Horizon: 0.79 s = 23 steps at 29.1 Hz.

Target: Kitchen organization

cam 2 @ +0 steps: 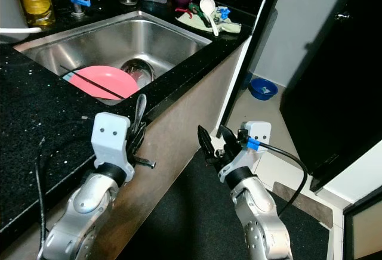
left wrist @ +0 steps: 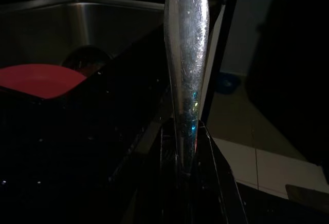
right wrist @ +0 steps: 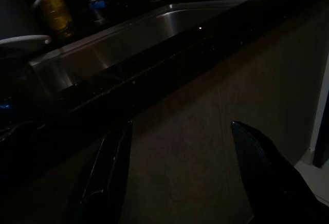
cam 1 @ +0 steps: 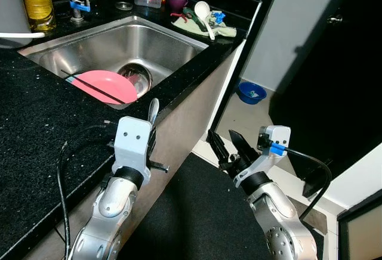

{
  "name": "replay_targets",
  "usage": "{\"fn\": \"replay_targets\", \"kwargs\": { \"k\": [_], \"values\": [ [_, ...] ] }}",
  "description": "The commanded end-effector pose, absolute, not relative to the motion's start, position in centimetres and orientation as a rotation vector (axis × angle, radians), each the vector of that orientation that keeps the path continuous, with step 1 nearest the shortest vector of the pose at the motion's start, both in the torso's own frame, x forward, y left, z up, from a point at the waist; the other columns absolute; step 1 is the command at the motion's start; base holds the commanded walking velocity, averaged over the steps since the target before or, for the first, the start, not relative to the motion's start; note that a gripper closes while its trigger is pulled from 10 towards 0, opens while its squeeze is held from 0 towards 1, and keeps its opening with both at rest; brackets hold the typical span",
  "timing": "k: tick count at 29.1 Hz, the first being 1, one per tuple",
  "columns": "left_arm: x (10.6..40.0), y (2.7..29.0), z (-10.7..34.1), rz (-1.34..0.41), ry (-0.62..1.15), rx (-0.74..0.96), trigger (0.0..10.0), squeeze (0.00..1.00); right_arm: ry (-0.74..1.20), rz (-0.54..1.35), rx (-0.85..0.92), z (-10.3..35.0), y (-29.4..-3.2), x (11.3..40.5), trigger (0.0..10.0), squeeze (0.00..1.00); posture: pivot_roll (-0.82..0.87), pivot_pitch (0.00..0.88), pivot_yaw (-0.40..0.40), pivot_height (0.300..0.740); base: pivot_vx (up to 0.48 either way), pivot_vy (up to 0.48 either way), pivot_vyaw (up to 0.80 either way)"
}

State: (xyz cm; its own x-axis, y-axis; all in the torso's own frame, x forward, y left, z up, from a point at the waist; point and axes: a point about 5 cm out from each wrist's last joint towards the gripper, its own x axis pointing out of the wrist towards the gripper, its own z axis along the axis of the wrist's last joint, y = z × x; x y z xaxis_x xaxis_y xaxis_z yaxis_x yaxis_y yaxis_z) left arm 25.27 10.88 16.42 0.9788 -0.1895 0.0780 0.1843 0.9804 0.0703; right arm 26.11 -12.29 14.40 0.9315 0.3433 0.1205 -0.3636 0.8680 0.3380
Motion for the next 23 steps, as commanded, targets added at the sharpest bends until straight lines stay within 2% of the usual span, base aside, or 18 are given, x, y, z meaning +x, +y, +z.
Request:
{"fn": "replay_targets", "kwargs": {
  "k": [1,23],
  "values": [
    [25.25,10.47,16.29,-0.202,-0.087,0.058,10.0,0.0,-0.058,0.35,0.352,14.2,-12.76,26.1,10.0,0.0,0.04,0.0,-0.177,0.74,0.0,0.0,0.0],
    [25.24,10.66,16.3,-0.208,-0.095,0.061,10.0,0.0,-0.058,0.361,0.352,14.24,-12.35,26.02,10.0,0.0,0.03,0.0,-0.16,0.74,0.0,0.0,0.0]
  ]
}}
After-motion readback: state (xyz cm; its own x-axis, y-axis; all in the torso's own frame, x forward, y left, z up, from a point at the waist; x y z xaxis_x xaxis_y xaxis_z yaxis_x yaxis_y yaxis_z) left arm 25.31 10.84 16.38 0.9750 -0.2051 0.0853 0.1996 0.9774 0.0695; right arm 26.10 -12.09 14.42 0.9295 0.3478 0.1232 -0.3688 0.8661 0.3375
